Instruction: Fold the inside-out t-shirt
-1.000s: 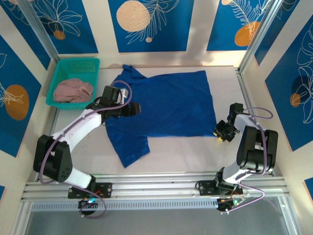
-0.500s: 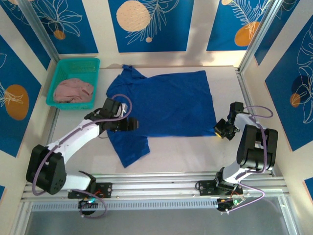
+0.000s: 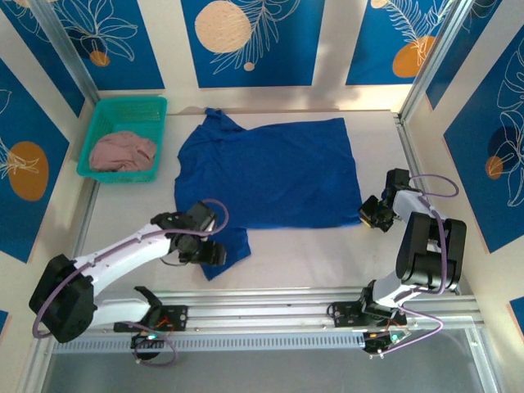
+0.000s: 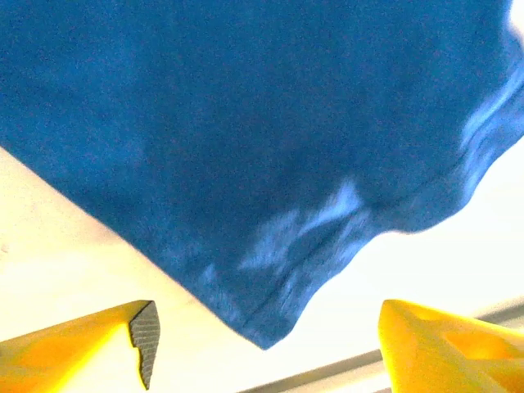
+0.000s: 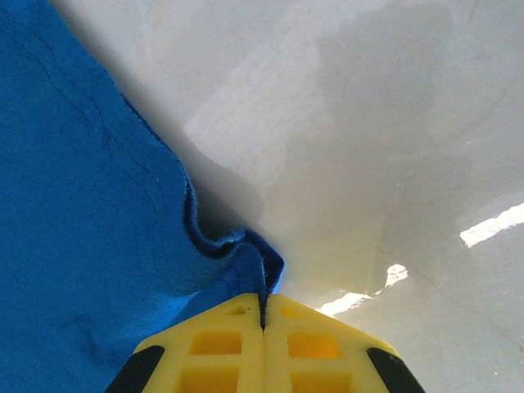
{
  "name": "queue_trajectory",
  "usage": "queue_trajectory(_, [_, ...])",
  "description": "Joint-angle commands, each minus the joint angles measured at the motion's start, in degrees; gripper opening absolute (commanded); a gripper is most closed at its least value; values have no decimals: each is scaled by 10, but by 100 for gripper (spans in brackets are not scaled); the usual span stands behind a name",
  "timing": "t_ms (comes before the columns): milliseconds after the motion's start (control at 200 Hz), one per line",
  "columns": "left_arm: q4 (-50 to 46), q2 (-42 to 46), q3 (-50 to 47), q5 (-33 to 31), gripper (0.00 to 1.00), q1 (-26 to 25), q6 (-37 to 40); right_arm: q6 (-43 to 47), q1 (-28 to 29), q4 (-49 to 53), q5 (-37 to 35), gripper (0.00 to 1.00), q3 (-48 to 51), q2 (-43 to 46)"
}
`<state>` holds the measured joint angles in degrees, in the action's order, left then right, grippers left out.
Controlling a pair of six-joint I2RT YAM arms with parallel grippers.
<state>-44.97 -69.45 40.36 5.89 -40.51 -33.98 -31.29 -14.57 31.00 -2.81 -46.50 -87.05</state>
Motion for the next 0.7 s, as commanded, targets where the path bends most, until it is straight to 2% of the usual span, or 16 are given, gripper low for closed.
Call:
queue_trajectory(0, [-11, -4, -21, 41, 65, -21, -32, 10, -4, -2, 19, 0, -3, 15])
queue_trajectory(175, [27, -43, -26, 65, 55, -36, -29, 11, -5, -3, 24, 0, 1, 21])
queue_trajectory(460, [34, -81, -41, 48, 42, -39, -16, 11, -7, -5, 26, 0, 5, 26])
queue_trajectory(695, [28, -93, -50, 33, 28, -45, -15, 12, -7, -5, 25, 0, 5, 21])
